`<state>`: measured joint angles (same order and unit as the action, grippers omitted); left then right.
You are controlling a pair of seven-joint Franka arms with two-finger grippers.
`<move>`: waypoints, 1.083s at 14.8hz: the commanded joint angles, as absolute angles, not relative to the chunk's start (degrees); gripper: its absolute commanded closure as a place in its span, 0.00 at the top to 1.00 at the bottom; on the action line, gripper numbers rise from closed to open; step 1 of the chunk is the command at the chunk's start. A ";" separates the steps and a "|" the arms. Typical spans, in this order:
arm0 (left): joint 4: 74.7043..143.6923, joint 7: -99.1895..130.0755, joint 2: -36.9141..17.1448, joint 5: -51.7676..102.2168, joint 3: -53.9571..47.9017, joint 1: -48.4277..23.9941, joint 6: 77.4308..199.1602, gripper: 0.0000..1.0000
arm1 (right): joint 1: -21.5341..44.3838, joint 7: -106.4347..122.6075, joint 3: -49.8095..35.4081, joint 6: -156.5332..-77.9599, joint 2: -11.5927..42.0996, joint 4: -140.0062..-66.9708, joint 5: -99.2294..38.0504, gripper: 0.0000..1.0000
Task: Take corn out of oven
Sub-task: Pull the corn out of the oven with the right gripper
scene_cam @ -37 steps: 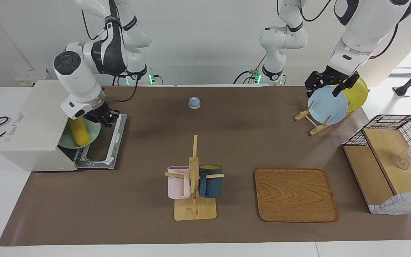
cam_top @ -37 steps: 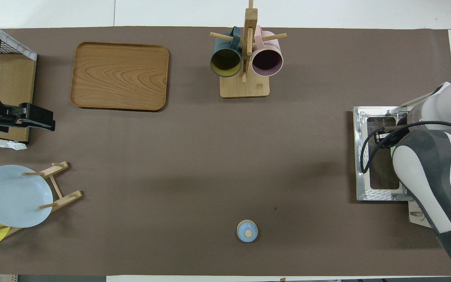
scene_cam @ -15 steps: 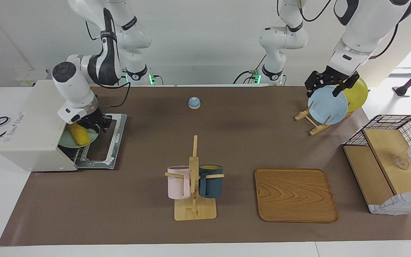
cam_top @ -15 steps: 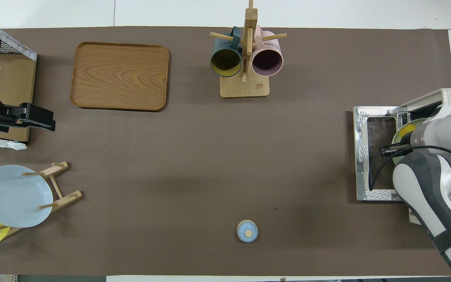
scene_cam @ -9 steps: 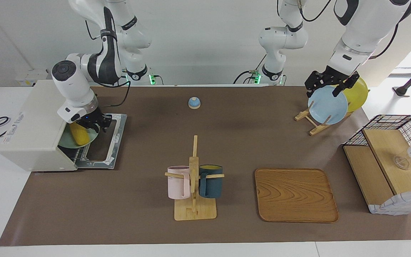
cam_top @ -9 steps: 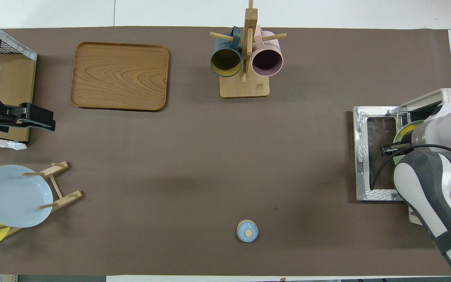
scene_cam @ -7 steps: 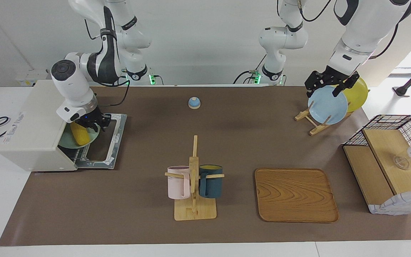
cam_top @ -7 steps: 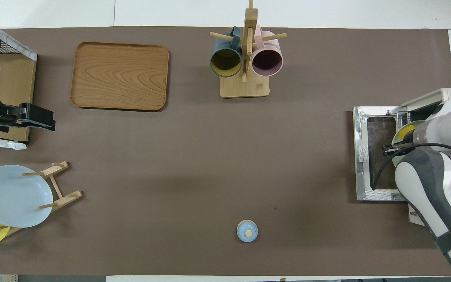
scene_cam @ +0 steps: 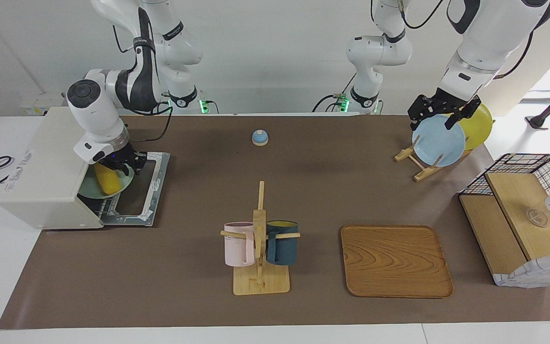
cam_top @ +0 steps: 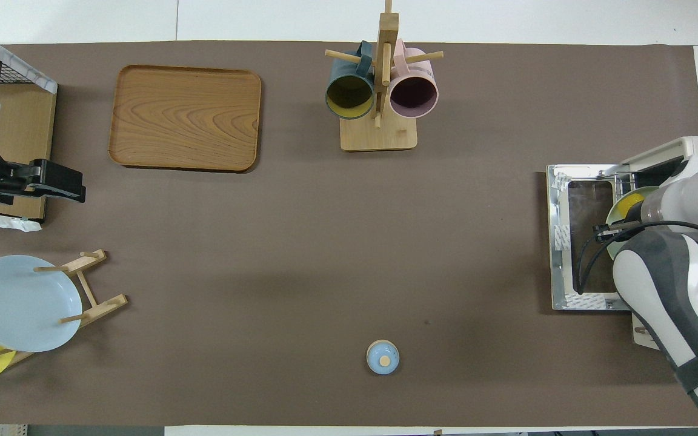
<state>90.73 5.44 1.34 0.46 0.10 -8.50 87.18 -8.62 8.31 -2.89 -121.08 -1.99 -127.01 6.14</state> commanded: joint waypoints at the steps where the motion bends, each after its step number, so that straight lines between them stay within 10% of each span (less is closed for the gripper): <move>1: 92.29 4.92 2.81 1.32 -0.09 -7.82 86.92 1.00 | -9.75 9.49 -3.34 -124.00 -2.64 -129.54 7.12 0.31; 5: 92.29 4.92 2.81 1.41 -0.09 -7.73 86.92 1.00 | -10.99 9.58 -3.43 -124.54 -2.11 -130.17 7.03 0.28; 8: 92.29 5.01 2.81 1.32 -0.09 -7.73 87.01 1.00 | -10.99 9.67 -3.43 -124.37 -2.28 -130.51 7.03 0.00; 16: 92.29 4.92 2.81 1.32 -0.09 -7.82 86.92 1.00 | 0.42 7.14 -3.78 -113.32 1.40 -118.25 7.29 0.00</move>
